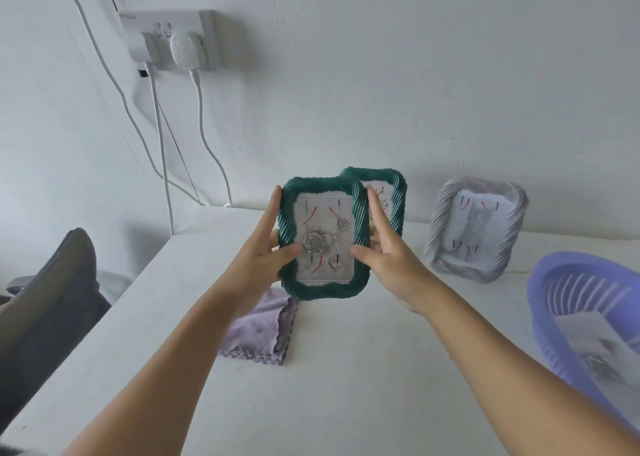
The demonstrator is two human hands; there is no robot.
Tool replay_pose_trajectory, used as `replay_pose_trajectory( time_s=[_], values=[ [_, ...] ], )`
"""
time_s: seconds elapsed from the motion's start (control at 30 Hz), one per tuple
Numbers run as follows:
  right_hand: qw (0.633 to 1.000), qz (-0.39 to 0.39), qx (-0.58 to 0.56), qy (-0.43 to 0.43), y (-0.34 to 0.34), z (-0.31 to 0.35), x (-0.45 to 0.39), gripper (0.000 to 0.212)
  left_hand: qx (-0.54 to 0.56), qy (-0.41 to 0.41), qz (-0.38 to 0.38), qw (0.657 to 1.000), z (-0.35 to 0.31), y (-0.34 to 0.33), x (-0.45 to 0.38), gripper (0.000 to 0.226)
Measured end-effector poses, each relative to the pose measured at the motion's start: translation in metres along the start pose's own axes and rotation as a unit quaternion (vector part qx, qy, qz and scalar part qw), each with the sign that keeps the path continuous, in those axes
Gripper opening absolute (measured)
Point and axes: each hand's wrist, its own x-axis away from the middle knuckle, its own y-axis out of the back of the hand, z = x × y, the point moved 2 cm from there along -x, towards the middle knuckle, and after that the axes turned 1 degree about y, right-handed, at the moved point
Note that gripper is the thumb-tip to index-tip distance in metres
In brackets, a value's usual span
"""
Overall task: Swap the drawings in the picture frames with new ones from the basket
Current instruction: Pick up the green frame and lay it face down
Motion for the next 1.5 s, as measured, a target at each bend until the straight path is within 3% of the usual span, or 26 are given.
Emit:
replay_pose_trajectory(
  time_s=[0.23,0.53,0.63,0.7,0.87,1.03,1.2,1.33,1.4,1.5],
  values=[
    [0.998,-0.004,-0.058,-0.018,0.026,-0.011,0.04,0.091,0.016,0.03,0.043,0.998,0.007,-0.042,0.01,0.088],
    [0.997,-0.067,-0.045,-0.001,0.038,-0.012,0.069,0.09,-0.086,0.022,0.038,0.995,0.008,-0.065,0.007,0.091],
    [0.99,-0.112,0.074,0.036,0.038,0.0,0.078,0.091,-0.23,-0.001,-0.016,0.973,0.004,-0.074,0.008,0.088],
    [0.965,-0.157,0.203,0.057,0.038,0.003,0.082,0.093,-0.292,-0.035,-0.069,0.953,0.001,-0.08,0.011,0.087],
    [0.899,-0.165,0.404,0.039,0.023,0.007,0.088,0.1,-0.223,-0.061,-0.099,0.968,-0.021,-0.111,0.019,0.074],
    [0.862,-0.136,0.487,0.033,0.004,0.005,0.093,0.102,-0.18,-0.029,-0.19,0.965,-0.021,-0.125,0.022,0.063],
    [0.92,-0.083,0.378,0.066,0.007,0.003,0.093,0.099,-0.081,-0.005,-0.186,0.979,-0.01,-0.106,0.023,0.052],
    [0.966,-0.063,0.251,-0.027,0.021,-0.009,0.088,0.073,-0.018,0.044,-0.136,0.99,0.0,-0.088,0.02,0.038],
    [0.971,-0.074,0.217,-0.073,0.027,-0.02,0.086,0.065,0.01,0.079,-0.129,0.988,0.007,-0.081,0.018,0.033],
    [0.957,-0.089,0.245,-0.127,0.035,-0.035,0.084,0.07,0.036,0.114,-0.095,0.988,0.02,-0.075,0.017,0.031]
  ],
)
